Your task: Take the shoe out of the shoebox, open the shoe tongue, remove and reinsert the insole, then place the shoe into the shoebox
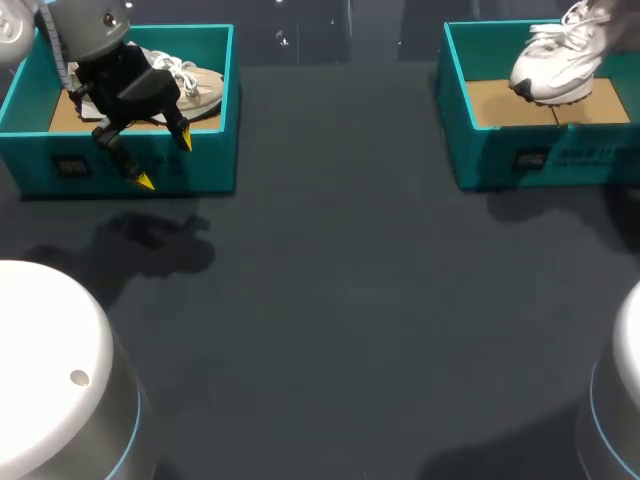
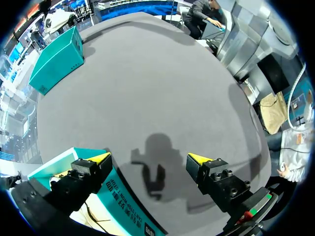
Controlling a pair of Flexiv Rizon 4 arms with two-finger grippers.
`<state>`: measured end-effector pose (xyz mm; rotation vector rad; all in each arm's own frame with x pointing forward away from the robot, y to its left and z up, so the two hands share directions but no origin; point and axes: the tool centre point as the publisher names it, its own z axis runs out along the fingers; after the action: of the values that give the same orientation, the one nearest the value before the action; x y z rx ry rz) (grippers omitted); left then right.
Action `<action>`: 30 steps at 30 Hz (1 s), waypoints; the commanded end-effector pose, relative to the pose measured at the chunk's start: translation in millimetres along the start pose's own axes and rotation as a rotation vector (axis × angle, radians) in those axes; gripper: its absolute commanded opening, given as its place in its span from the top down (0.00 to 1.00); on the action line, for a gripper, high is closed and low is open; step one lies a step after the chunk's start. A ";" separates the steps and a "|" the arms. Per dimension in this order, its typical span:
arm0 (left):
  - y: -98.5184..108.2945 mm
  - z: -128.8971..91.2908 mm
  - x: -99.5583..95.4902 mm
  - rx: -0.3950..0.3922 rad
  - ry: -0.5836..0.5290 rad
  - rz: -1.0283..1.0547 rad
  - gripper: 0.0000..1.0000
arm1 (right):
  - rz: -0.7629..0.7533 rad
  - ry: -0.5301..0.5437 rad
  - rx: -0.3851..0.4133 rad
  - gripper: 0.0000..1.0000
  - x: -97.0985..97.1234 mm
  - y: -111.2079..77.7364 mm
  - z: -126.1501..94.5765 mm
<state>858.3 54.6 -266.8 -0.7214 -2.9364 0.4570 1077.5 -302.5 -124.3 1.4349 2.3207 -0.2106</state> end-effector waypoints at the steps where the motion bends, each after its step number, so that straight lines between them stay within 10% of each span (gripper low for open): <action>1: 0.1 -0.2 -0.2 -0.002 0.002 0.001 0.00 | 0.076 -0.006 0.017 1.00 0.1 3.1 -3.0; 17: 0.1 -0.2 -0.2 -0.002 0.002 0.001 0.00 | 0.416 -0.128 0.036 1.00 14.9 -28.6 14.4; 30: 0.1 -0.2 -0.2 -0.002 0.002 0.001 0.00 | 0.416 -0.128 0.036 1.00 14.9 -28.6 14.4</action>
<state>858.2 54.6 -266.8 -0.7213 -2.9364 0.4570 1050.6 -307.6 -147.5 1.8236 1.8749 -0.2186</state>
